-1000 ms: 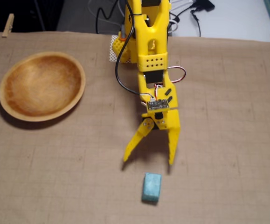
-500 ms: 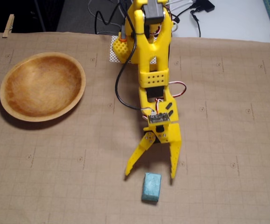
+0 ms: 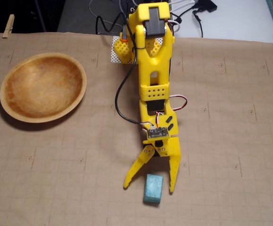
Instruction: Grasp a blue block and put it in the bowl.
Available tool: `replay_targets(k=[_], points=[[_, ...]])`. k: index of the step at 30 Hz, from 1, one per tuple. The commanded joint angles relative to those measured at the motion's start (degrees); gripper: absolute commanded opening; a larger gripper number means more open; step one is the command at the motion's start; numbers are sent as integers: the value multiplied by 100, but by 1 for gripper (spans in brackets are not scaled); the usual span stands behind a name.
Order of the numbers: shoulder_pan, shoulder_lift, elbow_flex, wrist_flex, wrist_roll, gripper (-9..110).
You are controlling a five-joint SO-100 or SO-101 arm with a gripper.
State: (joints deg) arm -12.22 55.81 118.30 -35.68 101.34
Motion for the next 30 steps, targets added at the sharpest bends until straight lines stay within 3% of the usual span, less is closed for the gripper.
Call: replay_targets(k=[1,12,30], points=[[70,132,-272,-149,18,46],[62,123,-246,-105,18,45],[53,149,-229,-149,-35,15]])
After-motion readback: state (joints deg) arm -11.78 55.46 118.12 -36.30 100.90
